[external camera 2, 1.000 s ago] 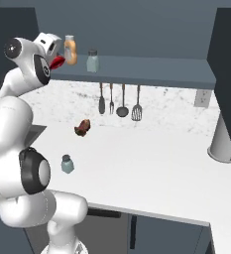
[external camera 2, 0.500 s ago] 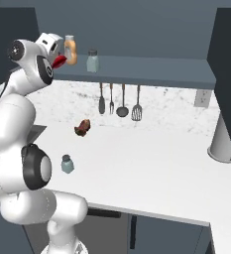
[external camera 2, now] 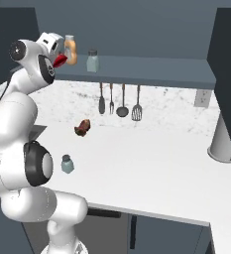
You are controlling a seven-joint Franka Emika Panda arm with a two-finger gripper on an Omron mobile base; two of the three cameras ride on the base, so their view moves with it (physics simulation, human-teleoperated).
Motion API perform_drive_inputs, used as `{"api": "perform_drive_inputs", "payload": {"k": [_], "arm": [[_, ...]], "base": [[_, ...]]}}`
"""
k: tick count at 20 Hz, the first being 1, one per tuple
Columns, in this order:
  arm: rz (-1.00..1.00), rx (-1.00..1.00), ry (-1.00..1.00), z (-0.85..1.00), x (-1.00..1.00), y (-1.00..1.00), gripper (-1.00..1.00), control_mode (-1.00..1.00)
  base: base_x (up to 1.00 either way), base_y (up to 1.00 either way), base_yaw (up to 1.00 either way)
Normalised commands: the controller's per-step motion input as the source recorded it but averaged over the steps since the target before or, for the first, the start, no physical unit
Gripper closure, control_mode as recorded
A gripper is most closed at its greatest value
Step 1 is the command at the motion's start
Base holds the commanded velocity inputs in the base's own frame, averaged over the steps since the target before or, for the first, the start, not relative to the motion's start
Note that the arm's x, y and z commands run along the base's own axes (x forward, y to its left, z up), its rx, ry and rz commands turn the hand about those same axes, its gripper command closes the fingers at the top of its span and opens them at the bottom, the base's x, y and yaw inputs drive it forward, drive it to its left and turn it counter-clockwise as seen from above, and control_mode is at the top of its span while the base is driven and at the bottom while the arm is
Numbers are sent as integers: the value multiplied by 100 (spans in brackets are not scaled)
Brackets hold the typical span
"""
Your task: Put the shaker and condiment bottle from the counter next to their counterparts in the cabinet.
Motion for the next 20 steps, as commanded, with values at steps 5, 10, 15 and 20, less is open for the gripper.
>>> {"api": "perform_drive_inputs", "payload": {"k": [5, 10, 15, 20], "arm": [[0, 0, -2, 0, 7, 0, -100, -100], [0, 0, -5, 0, 2, 0, -100, -100], [1, 0, -6, 1, -4, 0, -100, -100], [3, 0, -4, 13, -47, 3, -100, -100]], "base": [[0, 0, 0], [0, 0, 0], [0, 0, 0], [0, 0, 0]]}}
